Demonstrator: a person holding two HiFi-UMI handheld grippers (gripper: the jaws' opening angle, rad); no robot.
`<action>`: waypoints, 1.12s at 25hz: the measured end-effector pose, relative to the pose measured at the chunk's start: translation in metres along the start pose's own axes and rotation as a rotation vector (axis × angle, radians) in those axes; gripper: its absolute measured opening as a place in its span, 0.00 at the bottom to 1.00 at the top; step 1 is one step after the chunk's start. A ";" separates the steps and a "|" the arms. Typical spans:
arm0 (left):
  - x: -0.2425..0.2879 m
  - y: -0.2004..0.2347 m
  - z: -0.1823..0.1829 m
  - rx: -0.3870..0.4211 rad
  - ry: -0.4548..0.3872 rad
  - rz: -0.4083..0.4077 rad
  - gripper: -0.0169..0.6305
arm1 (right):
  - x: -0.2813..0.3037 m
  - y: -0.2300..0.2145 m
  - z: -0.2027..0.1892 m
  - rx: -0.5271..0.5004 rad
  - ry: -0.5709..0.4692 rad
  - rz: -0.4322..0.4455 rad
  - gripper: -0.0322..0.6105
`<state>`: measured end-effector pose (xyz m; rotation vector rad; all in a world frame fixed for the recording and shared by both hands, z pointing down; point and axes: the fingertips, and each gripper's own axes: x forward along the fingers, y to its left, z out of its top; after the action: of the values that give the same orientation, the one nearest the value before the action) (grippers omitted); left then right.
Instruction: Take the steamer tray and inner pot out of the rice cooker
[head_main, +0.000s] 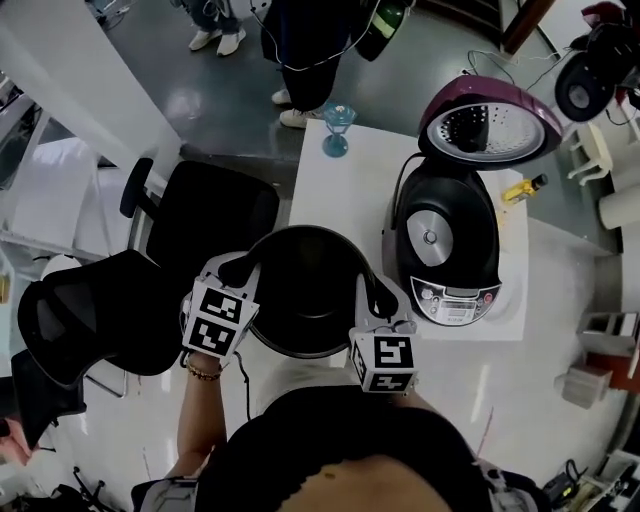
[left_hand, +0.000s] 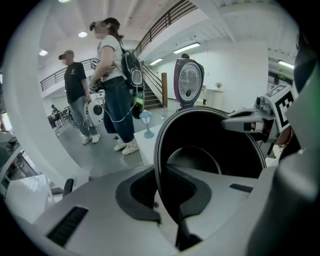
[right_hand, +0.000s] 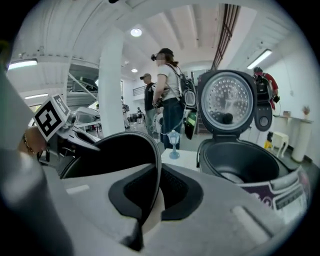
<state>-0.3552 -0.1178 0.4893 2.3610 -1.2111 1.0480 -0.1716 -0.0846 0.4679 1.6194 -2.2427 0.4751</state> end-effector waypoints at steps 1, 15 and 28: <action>0.008 0.000 -0.003 0.010 0.016 -0.020 0.08 | 0.003 -0.001 -0.009 0.030 0.026 -0.008 0.08; 0.100 -0.014 -0.007 0.146 0.118 -0.239 0.06 | 0.022 -0.021 -0.090 0.328 0.268 -0.121 0.08; 0.135 -0.028 0.004 0.156 0.112 -0.323 0.05 | 0.028 -0.044 -0.108 0.435 0.288 -0.208 0.08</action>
<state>-0.2796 -0.1818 0.5858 2.4661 -0.7002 1.1780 -0.1303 -0.0720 0.5799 1.8203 -1.8190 1.1182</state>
